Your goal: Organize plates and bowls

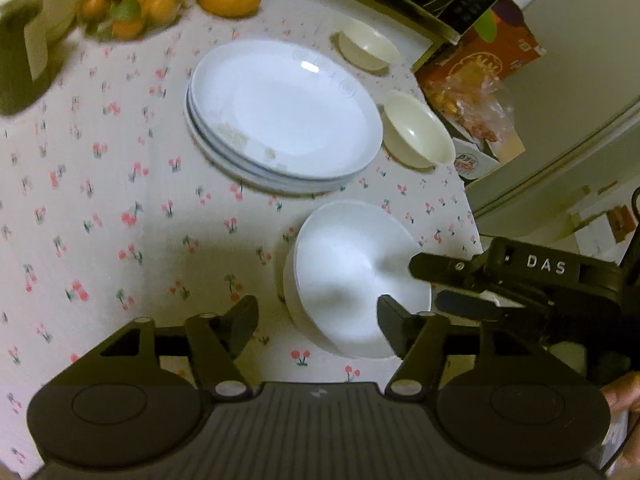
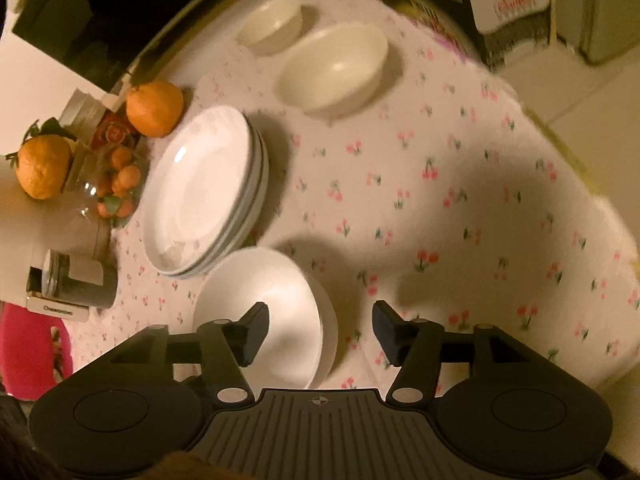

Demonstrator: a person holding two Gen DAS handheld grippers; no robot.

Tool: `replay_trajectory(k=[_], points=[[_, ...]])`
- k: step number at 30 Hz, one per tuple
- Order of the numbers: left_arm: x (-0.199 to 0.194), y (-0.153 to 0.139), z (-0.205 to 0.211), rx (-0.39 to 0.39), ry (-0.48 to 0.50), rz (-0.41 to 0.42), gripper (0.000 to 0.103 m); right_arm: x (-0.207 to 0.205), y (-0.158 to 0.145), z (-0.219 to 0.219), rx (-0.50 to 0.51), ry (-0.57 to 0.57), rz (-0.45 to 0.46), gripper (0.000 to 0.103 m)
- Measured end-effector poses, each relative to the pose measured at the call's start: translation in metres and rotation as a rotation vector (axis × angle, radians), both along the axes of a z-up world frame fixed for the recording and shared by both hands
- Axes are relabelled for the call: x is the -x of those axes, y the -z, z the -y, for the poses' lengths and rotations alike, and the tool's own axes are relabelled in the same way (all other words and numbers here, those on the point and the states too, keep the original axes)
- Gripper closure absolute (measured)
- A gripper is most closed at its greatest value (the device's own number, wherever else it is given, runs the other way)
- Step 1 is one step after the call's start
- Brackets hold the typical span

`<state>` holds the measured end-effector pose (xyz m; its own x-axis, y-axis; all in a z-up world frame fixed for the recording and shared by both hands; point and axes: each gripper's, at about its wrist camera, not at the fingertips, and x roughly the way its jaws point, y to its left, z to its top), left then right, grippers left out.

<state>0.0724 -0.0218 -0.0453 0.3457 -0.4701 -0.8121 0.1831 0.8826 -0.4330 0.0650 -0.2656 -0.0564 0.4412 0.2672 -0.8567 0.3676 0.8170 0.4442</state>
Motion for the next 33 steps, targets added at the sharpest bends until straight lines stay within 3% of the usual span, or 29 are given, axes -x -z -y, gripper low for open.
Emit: replay_trajectory(k=[8,16,23,27,33], points=[[-0.019,-0.029,0.017,-0.107,0.048,0.131,0.023,-0.022,-0.006,0.026,0.084,0.049,0.045,0.037],[-0.052,-0.041,0.048,-0.163,0.123,0.181,0.014,-0.038,0.000,0.048,0.038,0.118,0.059,0.033],[-0.087,-0.044,0.072,-0.190,0.175,0.206,0.011,-0.057,0.009,0.070,0.039,0.196,0.051,0.033],[-0.107,-0.043,0.085,-0.206,0.205,0.247,0.011,-0.063,0.014,0.083,-0.010,0.252,0.050,0.033],[-0.139,-0.034,0.110,-0.206,0.281,0.253,0.012,-0.072,0.017,0.089,-0.035,0.306,0.093,0.033]])
